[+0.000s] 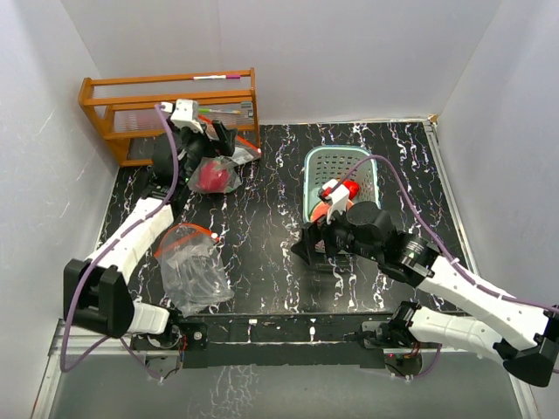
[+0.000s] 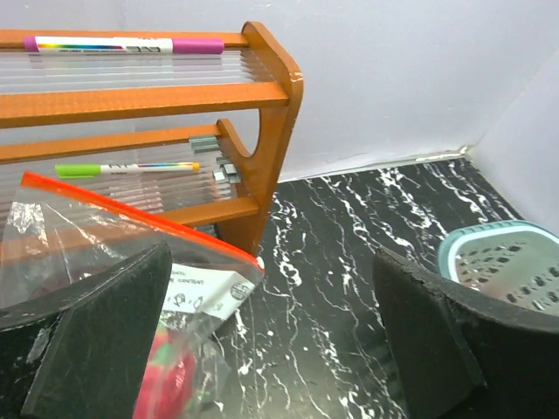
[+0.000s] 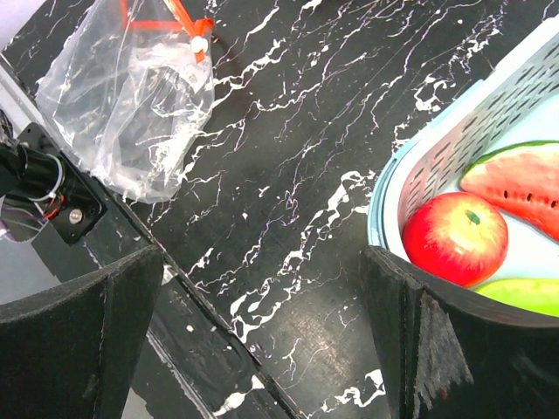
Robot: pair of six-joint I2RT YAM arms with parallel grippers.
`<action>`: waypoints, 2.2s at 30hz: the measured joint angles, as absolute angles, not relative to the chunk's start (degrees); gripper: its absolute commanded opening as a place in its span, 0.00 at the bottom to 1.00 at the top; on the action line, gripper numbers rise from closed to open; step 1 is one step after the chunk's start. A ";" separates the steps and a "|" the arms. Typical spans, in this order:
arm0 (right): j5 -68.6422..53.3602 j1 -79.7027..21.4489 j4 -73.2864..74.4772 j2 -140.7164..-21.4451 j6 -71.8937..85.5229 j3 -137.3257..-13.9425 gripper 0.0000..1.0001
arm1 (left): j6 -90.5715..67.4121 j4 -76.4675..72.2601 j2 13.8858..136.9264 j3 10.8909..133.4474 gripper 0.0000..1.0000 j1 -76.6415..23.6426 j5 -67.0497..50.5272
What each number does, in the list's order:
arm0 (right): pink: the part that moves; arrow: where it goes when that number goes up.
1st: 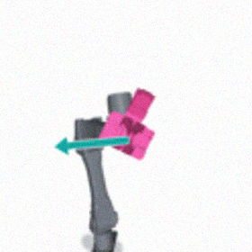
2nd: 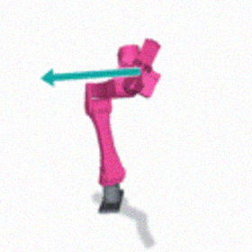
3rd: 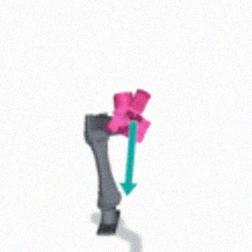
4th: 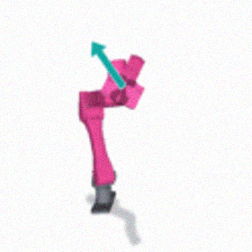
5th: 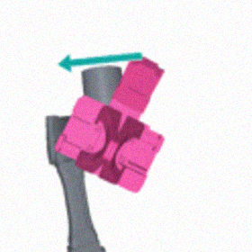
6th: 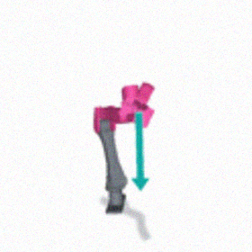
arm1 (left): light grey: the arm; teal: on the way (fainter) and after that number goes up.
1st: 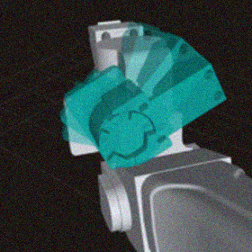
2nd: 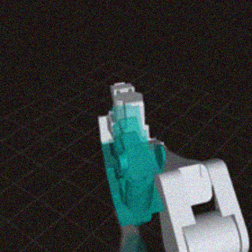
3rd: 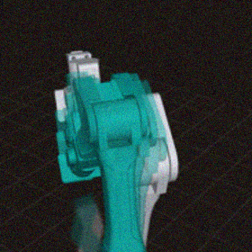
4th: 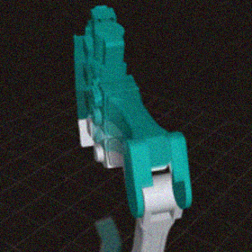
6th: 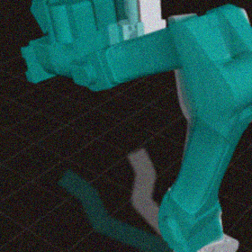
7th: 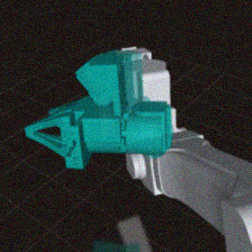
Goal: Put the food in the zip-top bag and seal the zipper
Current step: Place the zipper food storage bag at the center of the board, then pick up the zipper food storage bag at the center of the board.
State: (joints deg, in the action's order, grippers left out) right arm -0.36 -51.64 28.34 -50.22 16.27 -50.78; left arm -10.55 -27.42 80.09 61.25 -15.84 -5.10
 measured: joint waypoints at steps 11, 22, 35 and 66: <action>-7.66 -51.64 18.20 -65.19 14.59 -56.10 0.98 | -12.32 -13.45 54.96 58.96 0.95 -14.46 -8.84; -20.97 -51.64 3.33 -102.80 16.84 -72.01 0.99 | -9.91 12.45 49.74 65.69 0.95 -14.37 1.23; -30.48 -51.64 -6.48 -123.94 18.13 -87.96 0.95 | -5.87 18.39 47.20 65.30 0.97 -16.49 6.31; 25.21 -61.04 -18.48 -69.34 8.54 -42.87 0.08 | -22.20 18.11 48.27 63.31 0.86 -17.78 -3.22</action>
